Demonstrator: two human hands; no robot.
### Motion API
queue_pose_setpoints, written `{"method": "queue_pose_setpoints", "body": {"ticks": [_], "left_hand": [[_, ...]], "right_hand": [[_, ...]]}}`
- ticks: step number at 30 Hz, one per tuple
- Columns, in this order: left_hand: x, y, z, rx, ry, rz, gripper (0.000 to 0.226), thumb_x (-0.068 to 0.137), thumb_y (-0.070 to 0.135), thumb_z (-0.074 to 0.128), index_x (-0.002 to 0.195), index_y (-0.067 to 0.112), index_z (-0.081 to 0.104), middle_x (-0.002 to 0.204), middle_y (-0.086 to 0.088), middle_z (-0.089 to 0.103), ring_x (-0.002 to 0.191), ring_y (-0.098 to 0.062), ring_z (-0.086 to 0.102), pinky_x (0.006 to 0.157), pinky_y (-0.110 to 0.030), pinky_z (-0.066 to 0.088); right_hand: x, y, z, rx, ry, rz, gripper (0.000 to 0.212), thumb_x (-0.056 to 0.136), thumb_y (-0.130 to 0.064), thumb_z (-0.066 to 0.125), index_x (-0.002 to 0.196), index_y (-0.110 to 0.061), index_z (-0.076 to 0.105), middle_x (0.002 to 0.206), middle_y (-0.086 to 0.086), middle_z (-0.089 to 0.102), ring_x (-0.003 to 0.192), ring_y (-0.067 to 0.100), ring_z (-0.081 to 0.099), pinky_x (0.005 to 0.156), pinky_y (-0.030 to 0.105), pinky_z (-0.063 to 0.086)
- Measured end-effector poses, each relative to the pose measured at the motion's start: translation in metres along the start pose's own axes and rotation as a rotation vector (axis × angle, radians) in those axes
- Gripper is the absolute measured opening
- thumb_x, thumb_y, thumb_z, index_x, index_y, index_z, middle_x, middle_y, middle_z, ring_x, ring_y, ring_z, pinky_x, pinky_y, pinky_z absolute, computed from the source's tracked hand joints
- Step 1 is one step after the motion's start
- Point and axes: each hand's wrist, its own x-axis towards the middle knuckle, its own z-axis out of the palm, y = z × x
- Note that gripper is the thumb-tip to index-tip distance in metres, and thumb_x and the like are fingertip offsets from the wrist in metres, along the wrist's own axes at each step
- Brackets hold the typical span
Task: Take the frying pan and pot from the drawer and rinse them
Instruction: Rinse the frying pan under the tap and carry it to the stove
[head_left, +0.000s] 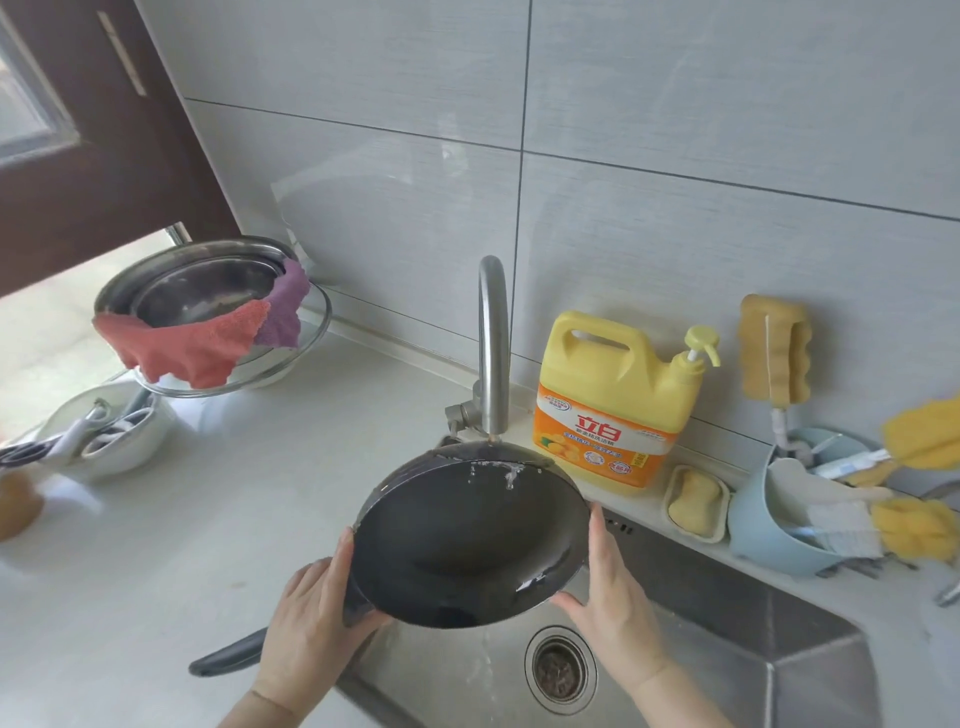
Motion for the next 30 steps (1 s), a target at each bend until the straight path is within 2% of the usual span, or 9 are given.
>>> {"method": "queue_pose_setpoints", "body": {"ticks": [4,6,8,11,14,19,23,28,30], "left_hand": [[-0.001,-0.005,-0.005,-0.005,-0.005,-0.011,0.094,0.084,0.077,0.04,0.154,0.019,0.013,0.089,-0.012,0.072,0.084,-0.019,0.054,0.061,-0.036,0.052],[0.001,-0.001,-0.006,-0.009,-0.001,-0.008,0.092,0.085,0.076,0.04,0.151,0.016,0.018,0.088,-0.013,0.071,0.084,-0.018,0.052,0.054,-0.035,0.054],[0.004,0.005,-0.003,0.002,-0.007,-0.001,0.09,0.085,0.076,0.041,0.145,0.012,0.023,0.083,-0.011,0.069,0.081,-0.017,0.05,0.052,-0.033,0.052],[0.009,0.017,0.005,0.02,-0.007,0.041,0.088,0.083,0.07,0.049,0.141,0.008,0.029,0.081,-0.008,0.067,0.079,-0.015,0.05,0.058,-0.03,0.048],[0.017,0.032,0.014,0.022,-0.017,0.1,0.087,0.08,0.065,0.054,0.138,0.003,0.035,0.087,-0.01,0.069,0.082,-0.016,0.053,0.061,-0.032,0.052],[0.033,0.052,0.027,0.001,-0.072,0.202,0.086,0.089,0.063,0.048,0.148,0.007,0.02,0.086,-0.004,0.067,0.077,-0.016,0.057,0.066,-0.029,0.049],[0.039,0.062,0.03,-0.004,-0.084,0.226,0.088,0.085,0.063,0.05,0.148,0.009,0.019,0.081,0.001,0.064,0.073,-0.015,0.056,0.066,-0.027,0.047],[0.031,0.051,0.027,-0.027,-0.079,0.198,0.091,0.086,0.063,0.051,0.151,0.009,0.017,0.085,-0.004,0.067,0.08,-0.015,0.053,0.073,-0.028,0.044],[0.025,0.041,0.023,-0.023,-0.056,0.18,0.092,0.086,0.064,0.052,0.15,0.008,0.019,0.089,-0.007,0.068,0.085,-0.016,0.053,0.076,-0.029,0.043]], "right_hand": [[0.002,-0.004,0.001,0.019,0.005,-0.02,0.135,0.078,-0.031,0.08,0.131,-0.054,-0.042,0.157,-0.006,0.016,0.136,0.02,0.044,0.101,0.025,0.042],[0.0,-0.002,-0.001,0.023,0.003,-0.005,0.133,0.08,-0.033,0.078,0.127,-0.055,-0.045,0.158,-0.004,0.016,0.138,0.02,0.041,0.103,0.024,0.04],[-0.003,0.002,-0.003,0.004,0.036,-0.001,0.136,0.076,-0.03,0.083,0.134,-0.053,-0.038,0.153,-0.007,0.016,0.137,0.023,0.044,0.101,0.027,0.042],[-0.013,0.016,-0.011,-0.024,0.096,0.004,0.139,0.067,-0.023,0.09,0.145,-0.046,-0.023,0.149,-0.006,0.017,0.132,0.03,0.048,0.098,0.035,0.045],[-0.022,0.031,-0.025,-0.057,0.152,0.015,0.144,0.06,-0.021,0.093,0.15,-0.041,-0.018,0.15,0.0,0.022,0.128,0.036,0.051,0.09,0.042,0.05],[-0.034,0.049,-0.047,-0.067,0.15,0.089,0.142,0.044,-0.014,0.099,0.153,-0.021,0.008,0.142,0.018,0.046,0.114,0.041,0.06,0.068,0.044,0.056],[-0.036,0.052,-0.053,-0.031,0.133,0.156,0.157,0.034,-0.014,0.1,0.156,-0.023,0.001,0.134,0.032,0.051,0.113,0.035,0.056,0.064,0.036,0.055],[-0.03,0.045,-0.047,0.006,0.146,0.077,0.155,0.041,-0.014,0.099,0.155,-0.03,-0.004,0.145,0.015,0.039,0.114,0.038,0.06,0.072,0.038,0.056],[-0.025,0.036,-0.04,0.004,0.112,0.076,0.153,0.042,-0.016,0.099,0.155,-0.028,-0.003,0.144,0.02,0.044,0.108,0.039,0.064,0.068,0.04,0.057]]}}
